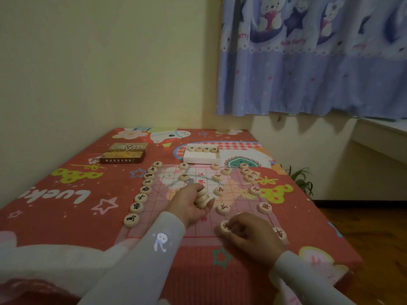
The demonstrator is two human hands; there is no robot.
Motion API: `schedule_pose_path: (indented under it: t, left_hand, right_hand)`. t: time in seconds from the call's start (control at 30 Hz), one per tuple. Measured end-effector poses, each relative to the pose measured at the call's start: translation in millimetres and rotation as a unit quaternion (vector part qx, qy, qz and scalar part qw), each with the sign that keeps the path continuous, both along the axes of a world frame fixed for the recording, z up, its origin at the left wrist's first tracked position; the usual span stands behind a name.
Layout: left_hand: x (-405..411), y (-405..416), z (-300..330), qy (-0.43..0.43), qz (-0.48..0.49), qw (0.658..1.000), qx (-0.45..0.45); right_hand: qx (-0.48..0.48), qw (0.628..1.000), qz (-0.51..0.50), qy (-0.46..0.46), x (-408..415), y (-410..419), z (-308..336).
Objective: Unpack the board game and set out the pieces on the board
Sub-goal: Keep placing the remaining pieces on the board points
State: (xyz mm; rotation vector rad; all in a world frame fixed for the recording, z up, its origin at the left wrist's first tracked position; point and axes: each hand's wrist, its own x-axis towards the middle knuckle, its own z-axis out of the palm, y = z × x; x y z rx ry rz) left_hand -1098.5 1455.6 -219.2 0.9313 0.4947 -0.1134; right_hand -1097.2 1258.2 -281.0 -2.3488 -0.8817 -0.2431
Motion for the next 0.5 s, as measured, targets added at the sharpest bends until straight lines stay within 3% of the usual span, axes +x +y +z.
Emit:
schedule_pose_path:
  t: [0.17, 0.27, 0.37, 0.5]
  left_hand:
    - [-14, -8, 3, 0.026, 0.021, 0.998, 0.055]
    - [-20, -12, 3, 0.024, -0.006, 0.996, 0.086]
    - [-22, -15, 1, 0.025, -0.04, 0.992, 0.115]
    - [-25, -22, 0, 0.011, -0.094, 0.988, 0.122]
  right_hand:
    - [-0.052, 0.999, 0.008, 0.002, -8, 2, -1]
    - [-0.036, 0.999, -0.003, 0.016, -8, 1, 1]
    - [0.06, 0.998, -0.03, 0.012, -7, 7, 12]
    - [0.185, 0.979, -0.027, 0.087, -3, 23, 33]
